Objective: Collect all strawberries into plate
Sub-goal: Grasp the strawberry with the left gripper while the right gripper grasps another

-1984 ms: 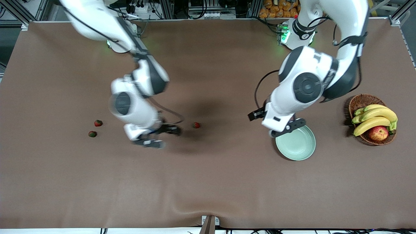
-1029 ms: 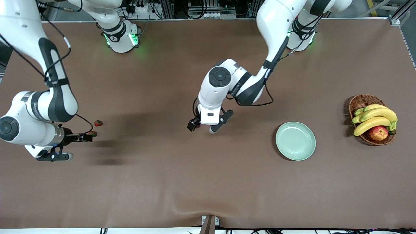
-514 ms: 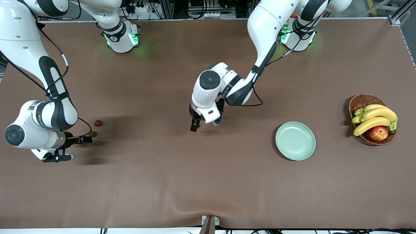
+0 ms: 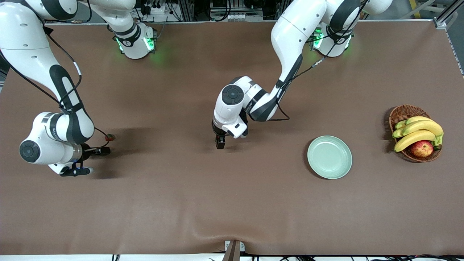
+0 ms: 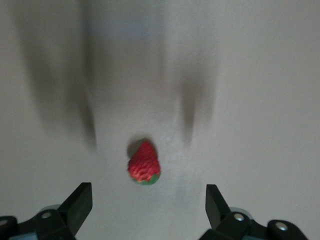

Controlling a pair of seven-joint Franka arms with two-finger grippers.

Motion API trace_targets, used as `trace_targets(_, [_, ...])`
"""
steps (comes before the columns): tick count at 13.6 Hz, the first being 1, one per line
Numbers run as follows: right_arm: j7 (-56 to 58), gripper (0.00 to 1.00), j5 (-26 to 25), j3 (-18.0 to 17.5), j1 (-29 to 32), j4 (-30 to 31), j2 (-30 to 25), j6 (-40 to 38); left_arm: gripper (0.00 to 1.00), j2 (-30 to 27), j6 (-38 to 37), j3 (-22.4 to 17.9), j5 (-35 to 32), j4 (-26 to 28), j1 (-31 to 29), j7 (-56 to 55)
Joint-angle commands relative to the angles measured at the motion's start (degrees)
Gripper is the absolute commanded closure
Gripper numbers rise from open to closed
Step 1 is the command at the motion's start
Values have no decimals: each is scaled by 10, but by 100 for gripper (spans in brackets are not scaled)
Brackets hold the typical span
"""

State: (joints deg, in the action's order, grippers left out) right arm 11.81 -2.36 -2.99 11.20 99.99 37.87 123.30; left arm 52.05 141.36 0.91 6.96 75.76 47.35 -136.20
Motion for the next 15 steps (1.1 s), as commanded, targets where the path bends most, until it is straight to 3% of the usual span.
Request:
trace_targets(1, [3,0,-5,-4,0,11,-5,-2,0,25,32,-15,1,-16,12,-10])
trace_targets(4, [3,16,-5,-4,0,12,-4,-2,0,33,33,-19,0,-17,14,-5])
trace_targets(9, [6,61,-5,-4,0,11,-4,-29,0,40,37,-21,-17,-16,22,-3])
trace_targets(11, [7,71,-6,-4,0,11,-4,-27,67,40,37,-20,-16,-16,22,-4])
trace_targets(12, [7,75,-6,-4,0,10,-5,-25,95,40,37,-20,-17,-16,22,-4])
trace_targets(13, [7,79,-7,-4,0,8,-6,-24,100,40,37,-20,-17,-15,22,-5])
trace_targets(15, [7,85,-6,-4,0,7,-6,-25,100,39,37,-20,-17,-15,22,-7])
